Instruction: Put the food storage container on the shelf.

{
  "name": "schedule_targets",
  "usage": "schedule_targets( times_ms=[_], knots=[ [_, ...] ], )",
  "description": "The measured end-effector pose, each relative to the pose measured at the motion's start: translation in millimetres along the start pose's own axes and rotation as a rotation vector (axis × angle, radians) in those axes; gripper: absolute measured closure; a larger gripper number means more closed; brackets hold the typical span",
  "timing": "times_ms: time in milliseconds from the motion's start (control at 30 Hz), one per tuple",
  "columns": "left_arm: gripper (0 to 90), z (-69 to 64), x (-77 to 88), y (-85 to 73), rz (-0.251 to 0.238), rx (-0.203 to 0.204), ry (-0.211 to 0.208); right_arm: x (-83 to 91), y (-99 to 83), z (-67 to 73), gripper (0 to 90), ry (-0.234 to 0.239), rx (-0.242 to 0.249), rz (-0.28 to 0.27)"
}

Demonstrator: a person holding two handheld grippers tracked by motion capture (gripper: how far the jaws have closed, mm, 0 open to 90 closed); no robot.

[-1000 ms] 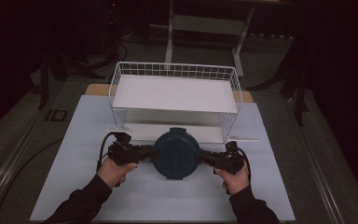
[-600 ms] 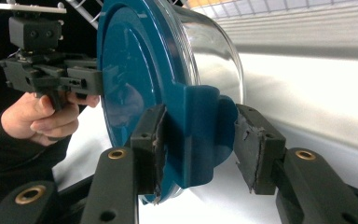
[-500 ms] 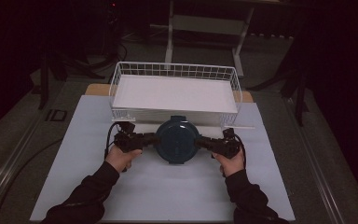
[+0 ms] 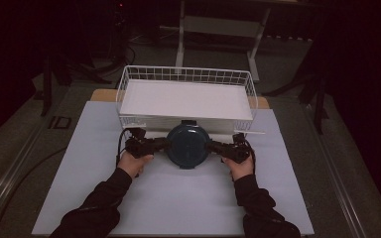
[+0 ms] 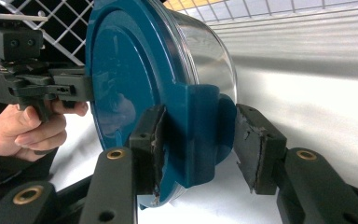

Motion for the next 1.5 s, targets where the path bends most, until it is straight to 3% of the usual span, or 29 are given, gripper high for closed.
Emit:
schedule_targets(
  times_ms=[267, 367, 400, 433, 467, 500, 533, 667, 733, 867, 933, 967, 1133, 1233, 1300, 1367, 1500],
  knots=[
    [55.7, 4.6, -2.1, 2.4, -0.032, -0.006, -0.008, 0.1, 2.7, -1.3, 54.2, 0.014, -0.021, -0.026],
    [55.1, 8.4, -4.4, 0.9, -0.051, 0.050, -0.018, -1.0, 3.0, -0.5, 52.7, -0.010, -0.017, -0.048],
    [54.7, 9.3, -5.1, 0.3, -0.054, 0.051, -0.016, -1.4, 3.3, 0.2, 52.2, -0.018, -0.023, -0.051],
    [54.0, 8.8, -6.0, -0.6, -0.054, 0.027, 0.000, -2.2, 3.4, -0.6, 51.7, -0.022, -0.018, -0.053],
    [52.7, 6.2, -6.8, -0.8, -0.057, -0.023, 0.039, -2.6, 3.1, -1.0, 51.3, -0.035, -0.008, -0.059],
    [52.3, 5.0, -7.5, 0.5, -0.058, -0.035, 0.065, -3.8, 2.4, -0.6, 50.3, -0.057, 0.007, -0.061],
    [52.9, 5.2, -8.4, 1.6, -0.067, -0.008, 0.067, -5.1, 2.1, 0.3, 50.8, -0.058, 0.015, -0.067],
    [52.2, 9.3, -9.8, 3.6, -0.079, -0.049, 0.092, -7.4, 4.8, 2.8, 48.6, -0.084, 0.009, -0.095],
    [48.6, 11.3, -10.1, 2.6, -0.079, -0.024, 0.091, -8.2, 5.0, 0.0, 46.0, -0.085, -0.002, -0.105],
    [44.5, 10.2, -9.3, 2.7, -0.078, -0.023, 0.110, -7.8, 4.2, 1.1, 43.5, -0.094, -0.004, -0.113],
    [39.8, 7.8, -6.7, 3.4, -0.096, -0.035, 0.092, -6.2, 4.0, 4.3, 41.5, -0.107, 0.022, -0.118],
    [37.5, 3.8, -4.8, 3.5, -0.109, -0.036, 0.062, -5.2, 3.7, 5.6, 40.2, -0.108, 0.025, -0.114],
    [22.1, -6.7, -0.5, 3.2, -0.062, -0.095, 0.007, 2.7, 0.9, 11.0, 38.4, -0.123, 0.046, -0.109],
    [14.6, -14.5, 5.4, 1.7, -0.062, -0.117, 0.016, 7.7, -1.8, 17.0, 37.6, -0.139, 0.072, -0.109],
    [10.8, -19.5, 9.2, 0.3, -0.053, -0.121, -0.002, 11.4, -3.8, 21.5, 38.9, -0.151, 0.090, -0.108],
    [0.9, -23.7, 11.9, -1.8, -0.047, -0.143, -0.023, 14.7, -6.3, 25.9, 40.2, -0.160, 0.104, -0.103],
    [0.2, -32.6, 21.0, -7.2, -0.037, -0.177, -0.035, 20.8, -11.9, 35.5, 42.7, -0.151, 0.124, -0.104]
  ],
)
Point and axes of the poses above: each handheld gripper's, and its own axes: x roughly backward along the jaws, y roughly out of its top, z roughly to its left, the point moved 3 cm from there along -x, roughly forward along the jaws, and after that the axes turned 11 degrees about -x, right-handed, at the moved point
